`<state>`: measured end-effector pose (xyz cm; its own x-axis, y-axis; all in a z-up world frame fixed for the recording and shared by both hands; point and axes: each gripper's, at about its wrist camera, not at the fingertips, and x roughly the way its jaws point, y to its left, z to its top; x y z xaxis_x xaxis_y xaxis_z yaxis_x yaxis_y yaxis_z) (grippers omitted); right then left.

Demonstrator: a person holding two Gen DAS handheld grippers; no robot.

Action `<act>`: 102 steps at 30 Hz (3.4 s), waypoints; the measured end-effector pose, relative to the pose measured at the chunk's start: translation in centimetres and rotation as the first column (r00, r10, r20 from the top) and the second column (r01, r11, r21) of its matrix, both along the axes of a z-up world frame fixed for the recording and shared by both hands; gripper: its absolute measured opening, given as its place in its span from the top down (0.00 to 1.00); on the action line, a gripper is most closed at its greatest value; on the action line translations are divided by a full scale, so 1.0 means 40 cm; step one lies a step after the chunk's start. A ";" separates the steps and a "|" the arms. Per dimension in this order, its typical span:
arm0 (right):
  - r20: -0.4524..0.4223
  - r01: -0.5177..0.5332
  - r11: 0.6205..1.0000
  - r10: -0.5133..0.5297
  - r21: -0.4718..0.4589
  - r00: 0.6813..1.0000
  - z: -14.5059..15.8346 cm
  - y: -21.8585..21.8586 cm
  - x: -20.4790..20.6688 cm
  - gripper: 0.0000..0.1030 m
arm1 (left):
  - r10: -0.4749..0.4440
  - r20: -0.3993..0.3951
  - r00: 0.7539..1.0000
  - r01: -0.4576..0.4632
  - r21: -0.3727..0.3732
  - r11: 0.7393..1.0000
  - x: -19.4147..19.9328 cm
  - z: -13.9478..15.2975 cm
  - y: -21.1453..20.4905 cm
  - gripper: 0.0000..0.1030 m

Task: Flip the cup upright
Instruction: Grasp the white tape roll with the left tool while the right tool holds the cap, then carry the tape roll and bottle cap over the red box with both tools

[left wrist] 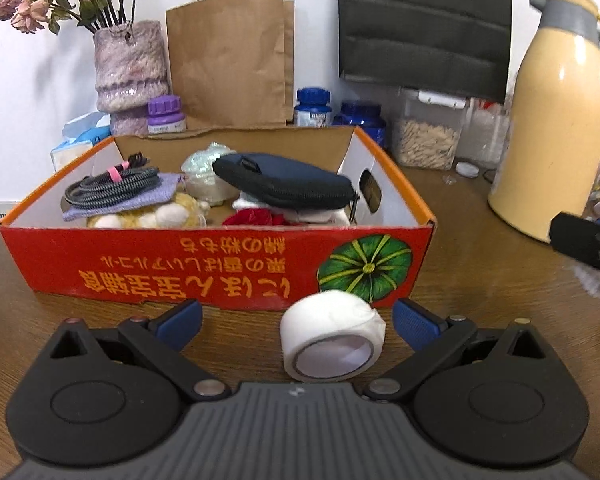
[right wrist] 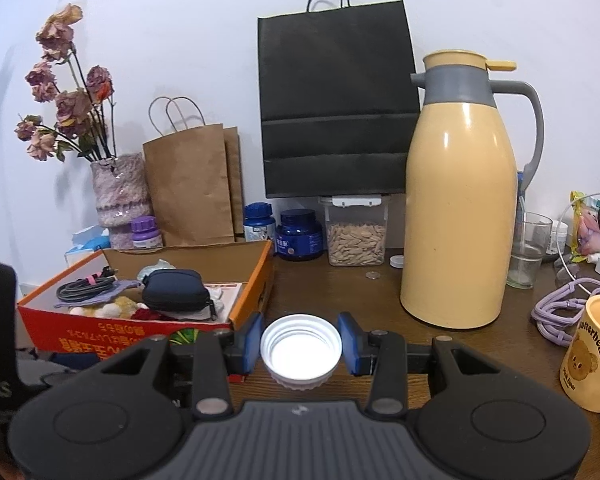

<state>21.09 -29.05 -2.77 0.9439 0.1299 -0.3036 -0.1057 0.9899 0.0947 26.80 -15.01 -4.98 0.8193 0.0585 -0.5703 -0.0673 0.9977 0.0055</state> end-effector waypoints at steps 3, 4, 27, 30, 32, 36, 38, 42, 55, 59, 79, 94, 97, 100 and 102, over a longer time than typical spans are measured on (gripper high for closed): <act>-0.012 0.011 1.000 -0.011 0.002 1.000 -0.007 -0.002 0.010 0.62 | 0.011 -0.011 1.000 -0.012 -0.001 1.000 0.011 -0.011 0.000 0.00; -0.016 0.015 1.000 -0.015 0.003 1.000 -0.009 -0.002 0.014 0.62 | 0.014 -0.012 1.000 -0.014 -0.003 1.000 0.013 -0.012 0.000 0.00; -0.036 0.000 1.000 0.000 -0.008 0.999 -0.032 0.013 0.025 0.62 | -0.054 0.004 0.999 0.055 -0.049 0.997 -0.015 -0.004 0.037 0.47; -0.032 -0.003 1.000 0.003 -0.010 0.999 -0.032 0.016 0.022 0.62 | -0.052 0.013 0.999 0.053 -0.049 0.997 -0.027 0.004 0.052 0.47; -0.029 -0.004 1.000 0.003 -0.011 1.000 -0.032 0.018 0.020 0.62 | -0.053 0.023 0.998 0.054 -0.050 0.997 -0.038 0.009 0.063 0.47; -0.004 -0.009 1.000 0.009 0.002 1.000 -0.033 0.027 0.012 0.62 | -0.052 0.059 0.997 0.054 -0.035 0.998 -0.068 0.025 0.087 0.47; 0.008 -0.014 1.000 0.014 -0.003 1.000 -0.033 0.036 0.006 0.62 | -0.051 0.077 0.996 0.054 -0.033 0.998 -0.082 0.035 0.100 0.47; 0.026 -0.017 1.000 0.017 -0.020 1.000 -0.029 0.057 -0.006 0.62 | -0.047 0.112 0.993 0.050 -0.030 0.998 -0.111 0.057 0.127 0.47; 0.048 -0.038 0.999 0.038 -0.004 0.998 -0.015 0.155 -0.035 0.62 | 0.013 0.187 0.982 0.002 -0.078 0.997 -0.158 0.127 0.253 0.47; 0.067 -0.045 0.999 0.045 -0.007 0.997 -0.001 0.195 -0.041 0.62 | 0.027 0.213 0.977 -0.007 -0.095 0.995 -0.156 0.154 0.285 0.47; 0.122 -0.093 0.996 0.092 0.000 0.988 0.070 0.348 0.033 0.62 | 0.073 0.287 0.955 -0.039 -0.121 0.992 -0.079 0.227 0.393 0.47; 0.114 -0.126 0.992 0.128 -0.025 0.985 0.070 0.418 0.135 0.62 | 0.079 0.296 0.952 -0.051 -0.101 0.994 0.017 0.225 0.436 0.47; 0.113 -0.130 0.991 0.133 -0.034 0.985 0.069 0.427 0.158 0.62 | 0.076 0.290 0.954 -0.051 -0.094 0.994 0.043 0.219 0.440 0.47; 0.107 -0.132 0.990 0.137 -0.048 0.985 0.064 0.437 0.185 0.62 | 0.072 0.286 0.955 -0.049 -0.087 0.995 0.066 0.214 0.445 0.47; 0.104 -0.134 0.990 0.139 -0.053 0.985 0.061 0.441 0.203 0.62 | 0.071 0.287 0.955 -0.050 -0.081 0.995 0.083 0.211 0.451 0.47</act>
<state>29.23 -11.42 -0.33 0.9455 0.2483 -0.2106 -0.2475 0.9684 0.0306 30.11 3.01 3.45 0.9460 0.0805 -0.3139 -0.1155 0.9888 -0.0946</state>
